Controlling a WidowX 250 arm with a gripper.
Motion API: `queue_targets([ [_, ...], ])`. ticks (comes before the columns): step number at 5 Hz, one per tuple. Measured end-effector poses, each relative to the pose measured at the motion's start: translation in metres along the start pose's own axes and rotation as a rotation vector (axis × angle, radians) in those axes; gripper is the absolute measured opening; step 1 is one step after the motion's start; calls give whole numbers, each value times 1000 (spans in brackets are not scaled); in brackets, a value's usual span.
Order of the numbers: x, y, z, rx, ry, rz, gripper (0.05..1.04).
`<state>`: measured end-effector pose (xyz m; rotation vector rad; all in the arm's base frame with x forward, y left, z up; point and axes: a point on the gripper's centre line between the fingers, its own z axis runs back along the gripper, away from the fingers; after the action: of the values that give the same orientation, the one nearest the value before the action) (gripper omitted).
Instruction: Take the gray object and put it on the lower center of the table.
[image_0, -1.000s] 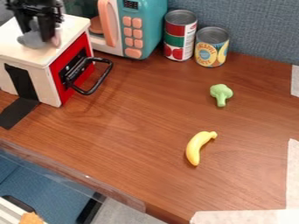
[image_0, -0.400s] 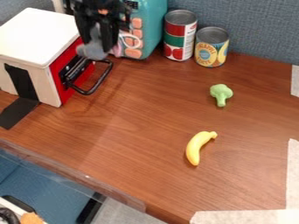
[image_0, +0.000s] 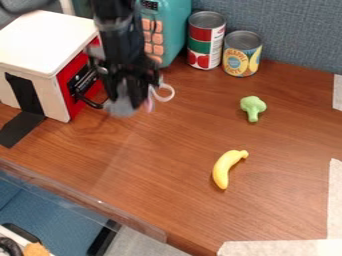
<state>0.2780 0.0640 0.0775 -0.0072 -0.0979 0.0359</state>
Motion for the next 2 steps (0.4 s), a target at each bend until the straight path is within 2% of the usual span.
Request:
queue_targets([
  [1,-8,-3,-27,3,-5,-6,464],
  [2,-13,-18,-45,0,20,-49,538],
])
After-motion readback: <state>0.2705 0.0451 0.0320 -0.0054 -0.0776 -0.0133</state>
